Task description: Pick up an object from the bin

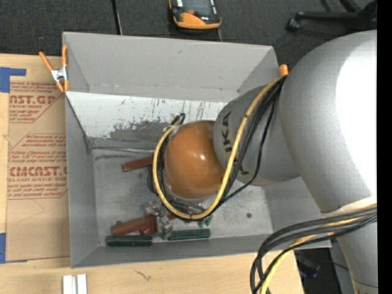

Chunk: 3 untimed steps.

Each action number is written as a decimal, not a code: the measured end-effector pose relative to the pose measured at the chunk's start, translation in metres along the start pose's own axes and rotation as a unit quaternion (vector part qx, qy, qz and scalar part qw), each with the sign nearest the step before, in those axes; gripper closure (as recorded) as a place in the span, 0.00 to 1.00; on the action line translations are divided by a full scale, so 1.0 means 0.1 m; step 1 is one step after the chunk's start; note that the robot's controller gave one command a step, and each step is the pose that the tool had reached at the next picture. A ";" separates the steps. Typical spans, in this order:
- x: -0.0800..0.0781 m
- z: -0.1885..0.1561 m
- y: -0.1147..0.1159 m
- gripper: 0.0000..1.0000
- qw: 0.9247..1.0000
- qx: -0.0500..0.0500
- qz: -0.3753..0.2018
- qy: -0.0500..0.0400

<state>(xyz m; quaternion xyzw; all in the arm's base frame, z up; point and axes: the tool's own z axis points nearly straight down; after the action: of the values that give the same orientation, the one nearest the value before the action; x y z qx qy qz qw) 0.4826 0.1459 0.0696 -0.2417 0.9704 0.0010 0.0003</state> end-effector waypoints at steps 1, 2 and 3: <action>0.01 -0.02 0.00 1.00 1.000 0.000 0.000 0.001; 0.02 -0.21 0.00 1.00 1.000 0.000 0.000 0.003; 0.00 -0.31 0.00 1.00 1.000 0.001 0.000 0.000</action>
Offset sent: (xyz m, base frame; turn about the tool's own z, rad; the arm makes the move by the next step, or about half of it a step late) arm 0.0000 -0.0001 0.0048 0.0000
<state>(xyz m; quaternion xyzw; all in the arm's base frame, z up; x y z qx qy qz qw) 0.4821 0.1461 0.1011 -0.2418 0.9703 0.0003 0.0003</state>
